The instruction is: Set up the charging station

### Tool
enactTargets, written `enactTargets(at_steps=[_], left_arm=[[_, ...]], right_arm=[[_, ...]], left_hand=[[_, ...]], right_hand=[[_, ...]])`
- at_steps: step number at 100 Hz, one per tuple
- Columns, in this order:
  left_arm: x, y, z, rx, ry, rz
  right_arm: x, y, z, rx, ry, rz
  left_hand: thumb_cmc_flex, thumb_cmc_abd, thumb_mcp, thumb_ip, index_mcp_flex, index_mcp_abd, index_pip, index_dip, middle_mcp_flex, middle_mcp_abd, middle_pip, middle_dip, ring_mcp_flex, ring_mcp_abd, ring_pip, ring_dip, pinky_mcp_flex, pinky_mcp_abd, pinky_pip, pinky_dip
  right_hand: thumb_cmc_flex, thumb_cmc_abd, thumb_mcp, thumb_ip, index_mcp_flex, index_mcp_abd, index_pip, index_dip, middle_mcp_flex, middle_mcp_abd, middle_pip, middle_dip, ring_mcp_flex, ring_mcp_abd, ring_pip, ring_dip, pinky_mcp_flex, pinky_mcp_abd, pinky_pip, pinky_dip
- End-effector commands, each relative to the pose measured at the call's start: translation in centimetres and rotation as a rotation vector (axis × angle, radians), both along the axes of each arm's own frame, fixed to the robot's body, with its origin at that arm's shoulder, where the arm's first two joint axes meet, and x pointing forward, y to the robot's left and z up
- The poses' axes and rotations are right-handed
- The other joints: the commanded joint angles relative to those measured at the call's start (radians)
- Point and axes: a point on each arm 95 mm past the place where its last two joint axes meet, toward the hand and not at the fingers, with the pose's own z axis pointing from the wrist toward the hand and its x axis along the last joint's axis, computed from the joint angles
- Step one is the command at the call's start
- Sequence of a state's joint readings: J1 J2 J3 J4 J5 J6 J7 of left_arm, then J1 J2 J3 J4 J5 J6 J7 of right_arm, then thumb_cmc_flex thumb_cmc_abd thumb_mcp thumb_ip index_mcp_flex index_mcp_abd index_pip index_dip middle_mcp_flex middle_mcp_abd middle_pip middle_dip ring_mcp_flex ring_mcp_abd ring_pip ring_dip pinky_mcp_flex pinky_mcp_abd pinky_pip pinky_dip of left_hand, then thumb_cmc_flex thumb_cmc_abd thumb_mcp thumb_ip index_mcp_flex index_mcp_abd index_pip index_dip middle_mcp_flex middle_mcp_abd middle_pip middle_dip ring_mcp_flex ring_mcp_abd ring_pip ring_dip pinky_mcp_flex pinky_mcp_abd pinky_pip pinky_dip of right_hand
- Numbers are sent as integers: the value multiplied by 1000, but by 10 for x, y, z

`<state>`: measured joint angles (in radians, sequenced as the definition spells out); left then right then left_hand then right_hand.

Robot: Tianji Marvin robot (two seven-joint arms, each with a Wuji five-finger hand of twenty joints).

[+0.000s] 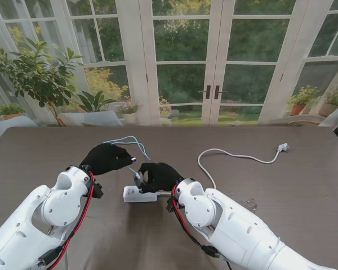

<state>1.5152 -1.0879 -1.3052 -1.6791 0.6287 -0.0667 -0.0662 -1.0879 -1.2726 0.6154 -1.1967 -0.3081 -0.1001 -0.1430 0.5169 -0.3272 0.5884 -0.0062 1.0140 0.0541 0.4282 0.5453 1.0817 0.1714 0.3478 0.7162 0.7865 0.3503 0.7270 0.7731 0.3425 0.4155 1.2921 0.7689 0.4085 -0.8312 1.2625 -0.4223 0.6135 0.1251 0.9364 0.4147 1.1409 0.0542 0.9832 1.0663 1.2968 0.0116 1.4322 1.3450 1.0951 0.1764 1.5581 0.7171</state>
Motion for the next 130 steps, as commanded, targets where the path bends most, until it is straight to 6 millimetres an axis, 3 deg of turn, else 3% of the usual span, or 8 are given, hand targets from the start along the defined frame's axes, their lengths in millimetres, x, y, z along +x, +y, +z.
enactTargets(at_steps=[1,22,38,68,85,95,112,130], left_arm=[[-1,-1,3,1,-2,-10],[-4,-1,3,-16,-14,-7],[-9,1,4,-31,-41,11],[-41,-1,10,-21,-220,-2],[-58,-1,11,-19,-266,-7],[-66,1,11,-31,-257,-11],[-76,5,1,-24,-204,-16],[-81,11,-17,-3,-129,-21]], right_arm=[[-3,3,-2,-1,13,13],[-2,3,-2,1,21,3],[-1,3,-2,-2,26,-1],[2,4,-1,-2,41,-19],[5,5,1,-3,50,-33],[6,4,3,-1,56,-40],[8,4,5,5,56,-49],[9,3,6,12,55,-53]], left_hand=[[-19,25,-14,-32,-21,-18,-16,-11,-35,15,-36,-55,-65,20,-98,-66,-103,2,-125,-13],[-20,17,-3,-36,-81,1,-100,-64,-120,18,-140,-226,-166,18,-328,-242,-217,-38,-429,-175],[-18,-1,13,-38,-143,29,-170,-120,-200,23,-183,-307,-254,11,-422,-321,-270,-74,-557,-247],[-16,-160,207,-81,-50,24,-82,-95,-57,15,-63,-198,-61,-16,-149,-148,-87,-88,-177,-93],[64,-289,227,-192,-14,-24,53,-26,6,-9,16,-92,35,-42,-8,-68,4,-76,-36,-64],[136,-346,202,-213,-13,-44,189,-74,52,-25,64,-22,106,-54,60,-35,82,-64,34,-36],[155,-365,186,-220,-15,-52,220,-102,78,-39,53,-26,131,-53,7,-64,77,-45,-15,-61],[146,-388,213,-225,6,-26,154,-135,94,-24,-50,-157,150,-45,-137,-156,78,-35,-32,-77]], right_hand=[[138,91,161,37,156,-177,464,129,53,18,16,16,20,-36,31,-467,34,-57,87,18],[140,90,161,37,155,-173,464,130,52,20,18,14,19,-33,34,-466,34,-54,89,20],[141,90,162,37,154,-170,464,130,53,22,20,13,19,-34,35,-466,35,-54,90,21],[142,91,161,37,154,-165,465,131,53,23,21,11,19,-35,37,-465,35,-54,92,22],[142,89,161,37,153,-163,465,131,53,23,22,10,20,-35,38,-464,36,-53,94,23],[143,91,161,37,154,-163,465,131,53,25,22,10,19,-34,38,-464,36,-53,94,24],[144,90,162,37,154,-162,465,131,52,25,23,10,19,-36,38,-464,36,-51,94,24],[143,89,163,37,156,-164,465,132,53,25,23,9,19,-33,38,-464,36,-50,94,24]])
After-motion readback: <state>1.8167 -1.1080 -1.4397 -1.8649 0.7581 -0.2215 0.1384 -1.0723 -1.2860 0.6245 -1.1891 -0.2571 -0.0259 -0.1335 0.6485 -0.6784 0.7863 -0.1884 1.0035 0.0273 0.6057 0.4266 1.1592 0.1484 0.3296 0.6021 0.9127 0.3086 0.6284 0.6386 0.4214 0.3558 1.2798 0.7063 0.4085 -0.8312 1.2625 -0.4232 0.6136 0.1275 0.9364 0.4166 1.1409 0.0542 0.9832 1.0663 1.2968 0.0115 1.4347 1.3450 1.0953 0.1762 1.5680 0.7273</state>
